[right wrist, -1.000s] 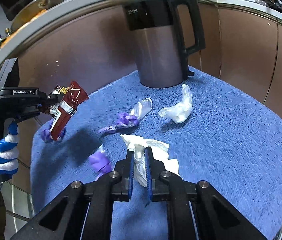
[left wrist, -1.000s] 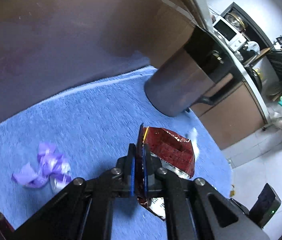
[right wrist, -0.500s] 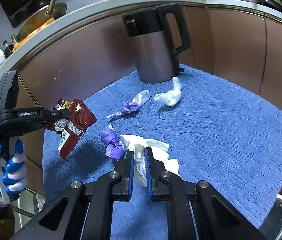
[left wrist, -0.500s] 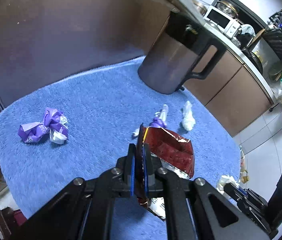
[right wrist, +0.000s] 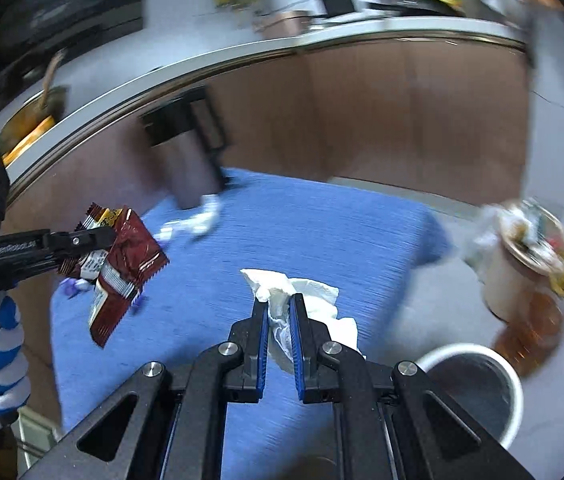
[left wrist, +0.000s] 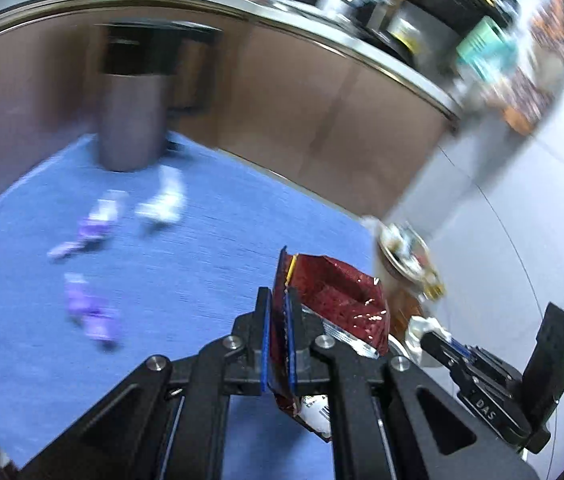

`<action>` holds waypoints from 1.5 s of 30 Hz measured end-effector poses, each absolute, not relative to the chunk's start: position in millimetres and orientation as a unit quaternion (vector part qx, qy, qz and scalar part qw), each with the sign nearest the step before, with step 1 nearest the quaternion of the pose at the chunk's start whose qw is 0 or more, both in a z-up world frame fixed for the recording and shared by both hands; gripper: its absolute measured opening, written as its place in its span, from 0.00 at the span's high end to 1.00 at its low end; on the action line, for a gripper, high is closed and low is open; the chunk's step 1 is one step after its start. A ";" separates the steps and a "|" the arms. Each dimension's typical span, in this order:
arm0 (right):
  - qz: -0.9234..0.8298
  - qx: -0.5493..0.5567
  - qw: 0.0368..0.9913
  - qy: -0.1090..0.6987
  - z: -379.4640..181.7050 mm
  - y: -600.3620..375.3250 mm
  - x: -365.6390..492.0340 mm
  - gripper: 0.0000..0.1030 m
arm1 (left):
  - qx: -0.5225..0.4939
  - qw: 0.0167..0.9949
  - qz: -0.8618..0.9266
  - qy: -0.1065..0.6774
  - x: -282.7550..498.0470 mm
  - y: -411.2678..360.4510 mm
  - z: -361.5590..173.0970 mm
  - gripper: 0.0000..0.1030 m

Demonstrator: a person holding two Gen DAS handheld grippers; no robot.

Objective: Collect trash
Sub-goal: 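Carry the brown wrapper and tissue in both tools over the bin, then open both tools to drop the wrapper and tissue into the bin, then move both tools back toward the purple wrappers on the towel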

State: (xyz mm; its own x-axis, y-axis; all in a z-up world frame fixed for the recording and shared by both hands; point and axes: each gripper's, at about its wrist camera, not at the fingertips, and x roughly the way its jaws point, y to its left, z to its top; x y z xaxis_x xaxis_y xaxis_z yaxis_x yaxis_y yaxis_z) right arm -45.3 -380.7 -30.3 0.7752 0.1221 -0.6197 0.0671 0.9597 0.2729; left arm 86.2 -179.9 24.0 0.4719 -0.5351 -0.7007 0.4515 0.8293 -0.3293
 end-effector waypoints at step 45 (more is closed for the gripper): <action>-0.170 0.267 0.879 0.357 -120.7 -558.6 -145.7 0.58 | 0.085 0.808 -0.399 0.424 6.1 -412.0 -45.9 0.59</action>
